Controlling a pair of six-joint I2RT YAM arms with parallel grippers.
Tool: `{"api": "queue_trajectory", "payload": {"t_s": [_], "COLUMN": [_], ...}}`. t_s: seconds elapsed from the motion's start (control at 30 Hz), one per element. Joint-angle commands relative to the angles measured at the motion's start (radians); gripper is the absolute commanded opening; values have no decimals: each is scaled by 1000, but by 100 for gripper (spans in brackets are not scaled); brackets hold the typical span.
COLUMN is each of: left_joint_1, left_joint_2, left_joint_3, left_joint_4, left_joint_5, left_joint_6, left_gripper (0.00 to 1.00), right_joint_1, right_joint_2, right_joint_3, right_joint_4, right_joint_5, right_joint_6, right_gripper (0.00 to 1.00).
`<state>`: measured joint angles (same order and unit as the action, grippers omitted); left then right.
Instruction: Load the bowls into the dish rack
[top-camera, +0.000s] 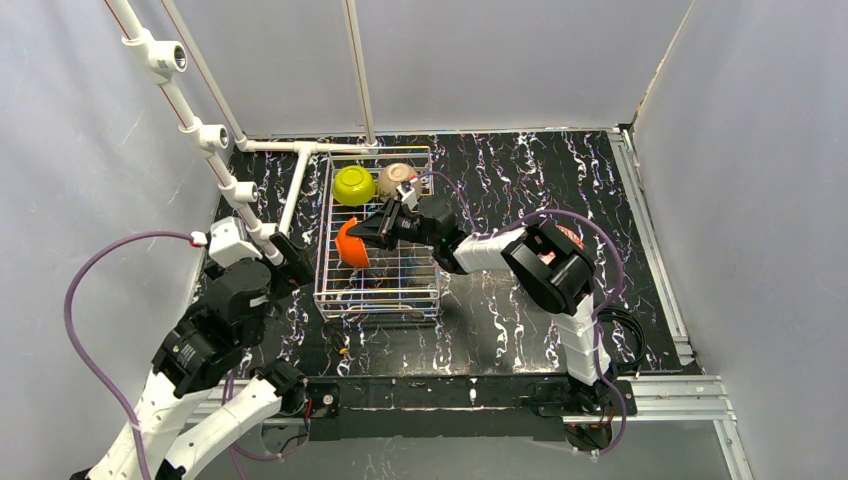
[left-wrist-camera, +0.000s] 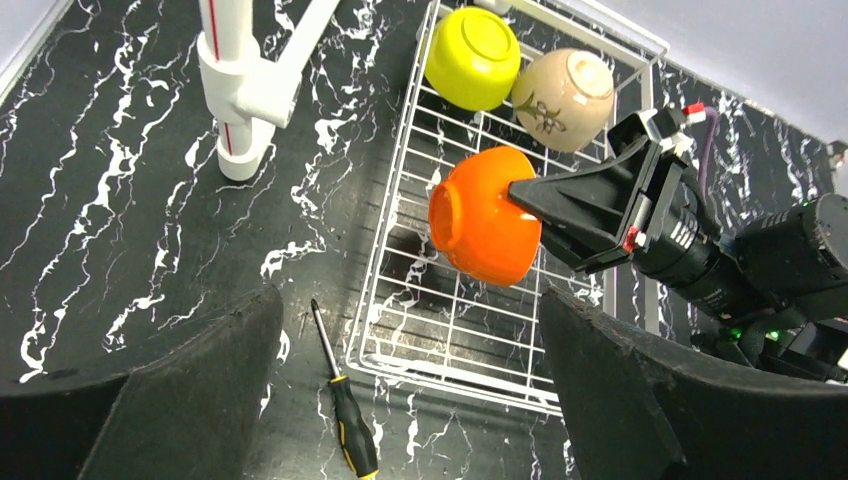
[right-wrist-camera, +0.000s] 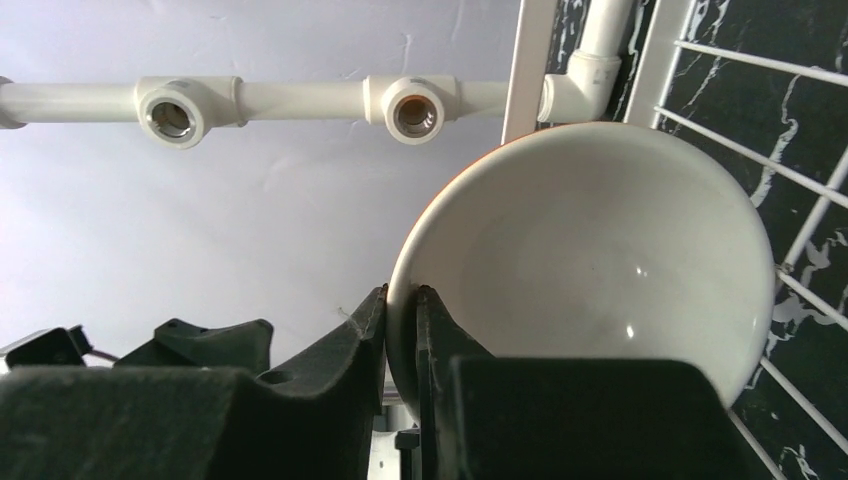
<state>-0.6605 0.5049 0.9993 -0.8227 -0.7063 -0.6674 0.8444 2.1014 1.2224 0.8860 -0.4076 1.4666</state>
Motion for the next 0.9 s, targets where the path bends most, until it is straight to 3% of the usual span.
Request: {"api": "queue_trajectory", "payload": {"t_s": [0.0,0.4,0.6,0.87], "left_joint_1": [-4,-3,-4,-4], "left_joint_2": [39,53,87,85], "left_joint_3": [-27,-176,-177,-180], "left_joint_4": [-8,79,82,77], "left_joint_5": [42,197,195,187], "left_joint_6": [-36,-117,-115,-112], "left_gripper": [98,98,98,98], "right_joint_1": [2,2,-3,-16], "right_joint_2": [51,199,172,86], "right_joint_3": [-18,-20,-27,35], "right_joint_4": [179,447,260,-183], "right_joint_5": [-45,-82,-100,-70], "right_joint_6": [123,379,284,-30], "right_gripper": [1,1,1,1]}}
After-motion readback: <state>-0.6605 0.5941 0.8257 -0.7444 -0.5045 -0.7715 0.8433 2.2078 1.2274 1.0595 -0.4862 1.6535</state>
